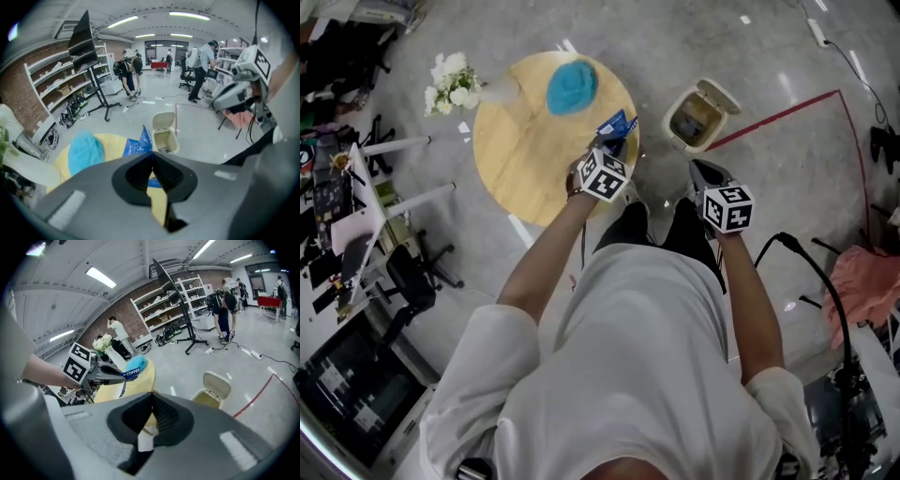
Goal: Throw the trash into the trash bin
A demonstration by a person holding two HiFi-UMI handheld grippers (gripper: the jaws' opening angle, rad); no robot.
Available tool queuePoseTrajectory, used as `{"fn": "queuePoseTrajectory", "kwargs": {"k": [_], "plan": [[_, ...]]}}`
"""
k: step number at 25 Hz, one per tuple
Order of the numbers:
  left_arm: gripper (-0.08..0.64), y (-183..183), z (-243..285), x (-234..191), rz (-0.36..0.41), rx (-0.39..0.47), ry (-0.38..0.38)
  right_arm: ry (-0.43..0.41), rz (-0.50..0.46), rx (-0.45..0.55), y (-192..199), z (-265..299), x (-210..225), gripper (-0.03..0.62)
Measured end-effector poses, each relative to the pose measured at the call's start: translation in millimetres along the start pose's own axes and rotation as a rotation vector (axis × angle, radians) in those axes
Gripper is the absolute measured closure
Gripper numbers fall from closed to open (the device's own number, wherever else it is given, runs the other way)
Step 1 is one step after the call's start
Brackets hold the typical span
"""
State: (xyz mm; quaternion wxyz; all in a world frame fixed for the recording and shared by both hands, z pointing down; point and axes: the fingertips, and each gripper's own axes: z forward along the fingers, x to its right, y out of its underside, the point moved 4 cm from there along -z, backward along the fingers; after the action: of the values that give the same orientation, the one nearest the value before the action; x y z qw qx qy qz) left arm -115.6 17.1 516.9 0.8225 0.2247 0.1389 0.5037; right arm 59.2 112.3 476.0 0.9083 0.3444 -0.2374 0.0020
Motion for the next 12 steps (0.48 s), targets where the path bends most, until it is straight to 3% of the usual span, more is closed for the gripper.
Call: {"fn": "queuePoseTrajectory", "kwargs": {"k": [12], "plan": [[0.552,-46.0,26.6,34.3,0.066,0.005,0.048,0.068,0.048,0.037,1.4,-35.8,51.7,0.592]]}}
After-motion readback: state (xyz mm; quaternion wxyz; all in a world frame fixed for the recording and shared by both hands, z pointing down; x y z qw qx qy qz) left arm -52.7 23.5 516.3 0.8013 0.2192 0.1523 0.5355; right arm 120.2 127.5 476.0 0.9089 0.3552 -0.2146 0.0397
